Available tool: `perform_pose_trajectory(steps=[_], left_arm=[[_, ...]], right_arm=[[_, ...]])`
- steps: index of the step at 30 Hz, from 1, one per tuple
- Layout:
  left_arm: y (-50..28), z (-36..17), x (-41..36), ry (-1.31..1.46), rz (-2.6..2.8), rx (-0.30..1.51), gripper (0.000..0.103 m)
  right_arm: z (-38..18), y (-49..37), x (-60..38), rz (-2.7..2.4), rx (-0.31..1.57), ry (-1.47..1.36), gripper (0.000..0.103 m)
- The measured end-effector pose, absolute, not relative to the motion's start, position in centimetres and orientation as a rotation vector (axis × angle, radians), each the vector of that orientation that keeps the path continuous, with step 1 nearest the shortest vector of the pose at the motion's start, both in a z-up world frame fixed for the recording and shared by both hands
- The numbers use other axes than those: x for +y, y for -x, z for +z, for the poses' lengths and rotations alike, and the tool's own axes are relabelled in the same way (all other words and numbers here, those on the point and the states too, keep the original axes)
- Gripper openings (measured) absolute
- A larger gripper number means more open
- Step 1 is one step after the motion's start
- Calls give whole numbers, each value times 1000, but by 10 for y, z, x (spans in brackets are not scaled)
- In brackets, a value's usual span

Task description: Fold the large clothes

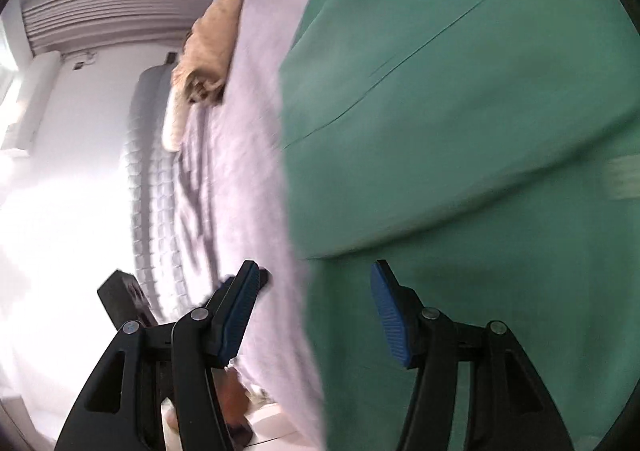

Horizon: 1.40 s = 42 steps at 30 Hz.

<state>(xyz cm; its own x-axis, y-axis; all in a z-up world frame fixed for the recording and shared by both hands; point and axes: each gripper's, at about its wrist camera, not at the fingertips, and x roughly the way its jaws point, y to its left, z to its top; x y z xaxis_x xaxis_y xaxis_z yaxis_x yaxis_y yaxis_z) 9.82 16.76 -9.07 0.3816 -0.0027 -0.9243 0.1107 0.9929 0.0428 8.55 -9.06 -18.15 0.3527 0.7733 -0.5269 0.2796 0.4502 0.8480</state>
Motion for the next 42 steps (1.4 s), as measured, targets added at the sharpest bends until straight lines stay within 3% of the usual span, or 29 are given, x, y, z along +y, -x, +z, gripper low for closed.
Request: perform_pose_trajectory(steps=[1, 2, 4, 10, 14, 22, 26, 29, 30, 31, 33, 34, 35, 42], left_arm=[[-96, -91, 174, -104, -58, 1182, 103], [-93, -91, 182, -104, -48, 1187, 103], [-88, -91, 191, -104, -32, 1190, 103], [-86, -108, 204, -82, 15, 1241, 103], [-94, -105, 184, -56, -47, 1222, 103], [-125, -115, 118, -78, -115, 1186, 103], [-130, -147, 98, -132, -99, 1233, 103], [-130, -145, 95, -149, -96, 1232, 103], [-130, -144, 95, -151, -98, 1240, 103], [-131, -143, 96, -149, -100, 1254, 103], [-132, -138, 97, -141, -96, 1276, 103], [-131, -134, 96, -143, -93, 1277, 103], [-129, -127, 94, -156, -94, 1270, 103], [-98, -98, 48, -238, -147, 1240, 103]], right_arm=[[-186, -91, -79, 420, 1224, -1101, 61], [-189, -95, -71, 419, 1225, -1094, 46], [-195, -108, -55, 410, 1245, -1072, 3], [-228, -100, -20, 442, 1452, -960, 0], [-192, -82, -37, 449, 1408, -822, 4], [-122, -74, -194, 41, 1188, -620, 7], [-143, -68, -263, -199, 1270, -538, 8], [-152, -45, -298, -179, 1242, -719, 0], [-147, -37, -301, -187, 1228, -726, 2], [-142, -30, -303, -212, 1226, -706, 12], [-131, -13, -303, -198, 1204, -703, 40], [-128, 0, -305, -179, 1191, -716, 62], [-126, 6, -305, -173, 1189, -717, 66], [-127, 41, -310, -156, 1228, -779, 69]])
